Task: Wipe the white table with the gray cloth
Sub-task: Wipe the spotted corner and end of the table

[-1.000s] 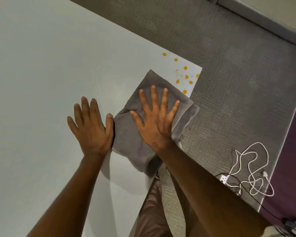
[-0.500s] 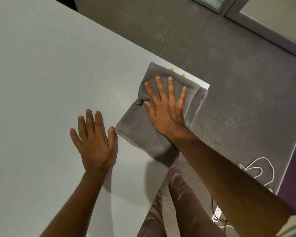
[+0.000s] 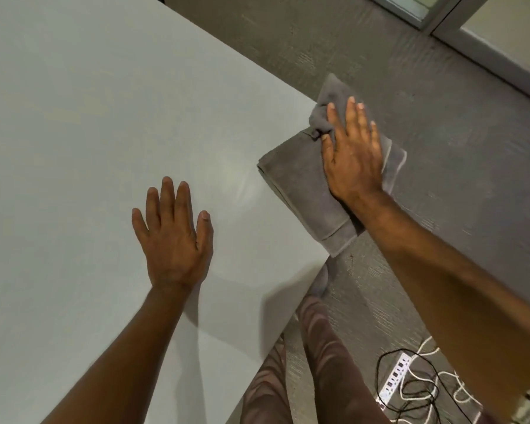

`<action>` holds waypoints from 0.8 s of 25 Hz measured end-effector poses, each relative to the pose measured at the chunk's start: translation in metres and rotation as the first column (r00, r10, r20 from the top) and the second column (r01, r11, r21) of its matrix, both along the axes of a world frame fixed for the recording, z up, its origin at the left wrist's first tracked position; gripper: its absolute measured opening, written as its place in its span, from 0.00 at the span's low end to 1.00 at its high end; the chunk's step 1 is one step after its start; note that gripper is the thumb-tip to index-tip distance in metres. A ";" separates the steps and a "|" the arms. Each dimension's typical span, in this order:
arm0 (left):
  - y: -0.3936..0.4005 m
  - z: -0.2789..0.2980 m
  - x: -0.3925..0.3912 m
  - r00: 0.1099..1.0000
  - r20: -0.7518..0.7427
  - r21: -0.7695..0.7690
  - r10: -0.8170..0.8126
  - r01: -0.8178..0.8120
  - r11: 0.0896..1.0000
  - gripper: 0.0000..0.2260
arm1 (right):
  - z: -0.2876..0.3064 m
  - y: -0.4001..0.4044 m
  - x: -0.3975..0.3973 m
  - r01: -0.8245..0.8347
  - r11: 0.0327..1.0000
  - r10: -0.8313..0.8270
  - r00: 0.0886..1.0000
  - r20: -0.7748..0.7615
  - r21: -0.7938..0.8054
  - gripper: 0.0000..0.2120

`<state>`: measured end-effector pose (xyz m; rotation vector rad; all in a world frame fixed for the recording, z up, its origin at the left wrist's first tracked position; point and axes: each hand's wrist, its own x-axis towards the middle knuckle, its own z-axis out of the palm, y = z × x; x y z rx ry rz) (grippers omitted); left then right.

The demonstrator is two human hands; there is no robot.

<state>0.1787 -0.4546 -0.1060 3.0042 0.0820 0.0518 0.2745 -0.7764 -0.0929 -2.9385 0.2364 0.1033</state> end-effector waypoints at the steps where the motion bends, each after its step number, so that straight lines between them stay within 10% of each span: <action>1: 0.000 0.000 0.000 1.000 -0.002 -0.003 0.000 0.000 1.000 0.28 | 0.000 -0.008 -0.009 0.047 0.999 -0.047 0.999 -0.004 -0.004 0.27; 7: -0.002 0.004 0.000 0.999 -0.039 0.002 0.010 -0.010 1.000 0.28 | 0.000 0.008 -0.081 0.237 0.970 -0.236 0.971 -0.033 0.060 0.28; 20: -0.004 0.010 0.002 0.992 -0.127 -0.013 0.015 -0.017 1.000 0.31 | 0.006 0.132 -0.180 0.082 0.993 -0.094 0.984 -0.152 -0.086 0.46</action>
